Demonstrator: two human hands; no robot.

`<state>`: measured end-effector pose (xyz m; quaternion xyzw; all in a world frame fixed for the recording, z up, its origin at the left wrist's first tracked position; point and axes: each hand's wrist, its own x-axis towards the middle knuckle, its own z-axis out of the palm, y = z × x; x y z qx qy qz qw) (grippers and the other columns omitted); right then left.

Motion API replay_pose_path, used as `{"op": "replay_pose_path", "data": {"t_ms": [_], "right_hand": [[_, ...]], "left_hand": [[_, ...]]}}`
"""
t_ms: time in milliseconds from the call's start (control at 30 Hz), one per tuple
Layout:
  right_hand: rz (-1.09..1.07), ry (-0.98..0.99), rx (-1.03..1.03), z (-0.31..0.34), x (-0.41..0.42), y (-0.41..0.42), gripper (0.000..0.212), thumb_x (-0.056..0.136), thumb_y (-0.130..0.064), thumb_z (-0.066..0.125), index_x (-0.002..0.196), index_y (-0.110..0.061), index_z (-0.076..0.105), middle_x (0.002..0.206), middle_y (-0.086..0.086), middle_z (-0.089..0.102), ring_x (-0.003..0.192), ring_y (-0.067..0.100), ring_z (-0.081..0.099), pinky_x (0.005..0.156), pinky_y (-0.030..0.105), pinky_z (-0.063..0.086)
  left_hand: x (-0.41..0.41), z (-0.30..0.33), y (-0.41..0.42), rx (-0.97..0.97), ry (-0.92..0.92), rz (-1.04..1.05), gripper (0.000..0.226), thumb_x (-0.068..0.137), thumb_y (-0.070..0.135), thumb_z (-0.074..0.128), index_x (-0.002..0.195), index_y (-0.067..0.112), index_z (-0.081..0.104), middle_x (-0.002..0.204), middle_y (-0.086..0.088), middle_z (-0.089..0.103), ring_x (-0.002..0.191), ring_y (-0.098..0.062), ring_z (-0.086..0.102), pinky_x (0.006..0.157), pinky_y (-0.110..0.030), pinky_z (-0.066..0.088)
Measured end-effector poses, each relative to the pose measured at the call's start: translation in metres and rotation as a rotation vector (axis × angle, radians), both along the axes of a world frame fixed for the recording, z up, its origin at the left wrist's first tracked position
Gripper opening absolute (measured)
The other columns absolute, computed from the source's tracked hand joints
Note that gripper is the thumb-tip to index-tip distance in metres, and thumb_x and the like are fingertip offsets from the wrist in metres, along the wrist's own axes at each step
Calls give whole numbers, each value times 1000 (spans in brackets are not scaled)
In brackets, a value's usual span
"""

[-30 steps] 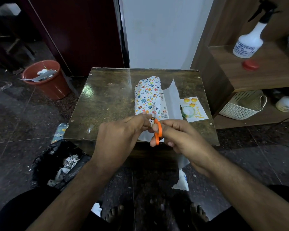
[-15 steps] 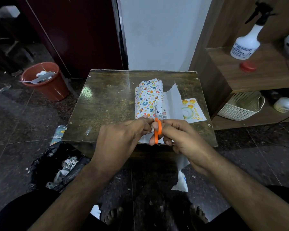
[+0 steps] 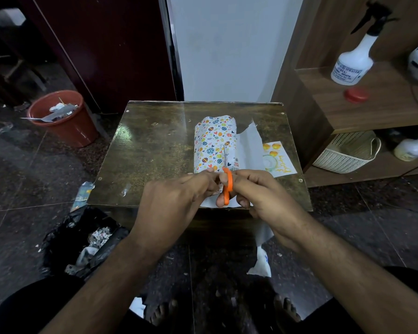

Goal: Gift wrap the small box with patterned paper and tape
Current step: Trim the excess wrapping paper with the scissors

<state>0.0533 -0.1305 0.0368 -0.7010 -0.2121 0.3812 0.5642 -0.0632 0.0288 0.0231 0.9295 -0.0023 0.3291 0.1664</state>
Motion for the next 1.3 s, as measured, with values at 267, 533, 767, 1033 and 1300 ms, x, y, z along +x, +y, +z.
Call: {"op": "replay_pose_path", "data": {"t_ms": [267,533,767,1033,1300], "right_hand": [[-8,-7,11,-1,-1,0,34,103,-35,59,98,-6,77,81,3,77,59,-5,55,49,4,39],[-21,18,41,1,-2,0,34,103,-30,59,97,0,75,80,3,77,60,-7,58,51,4,40],[-38,12,11,3,-1,1,37,102,-34,59,93,-2,75,81,4,77,58,-1,49,46,5,34],[-54,9,8,3,-3,1,36,103,-36,58,95,-5,76,82,3,78,58,-4,52,47,5,35],[-68,2,1,6,-4,2,31,103,-34,59,91,-13,77,80,3,77,57,0,46,47,6,34]], "left_hand": [[-2,2,-1,0,5,-16,22,97,27,58,91,16,76,99,8,80,86,-9,77,53,-32,58],[-2,-4,5,-257,87,-33,22,95,31,62,97,14,77,110,12,78,97,-6,75,69,-38,61],[-3,-3,4,-259,123,-30,21,94,32,64,100,19,78,112,19,76,102,6,71,71,-33,59],[-3,-2,3,-328,141,-52,30,95,38,60,97,13,78,104,12,79,95,-12,77,71,-42,61],[-4,-2,3,-357,113,-84,21,94,32,63,100,18,78,112,15,77,112,-1,70,79,-39,63]]}}
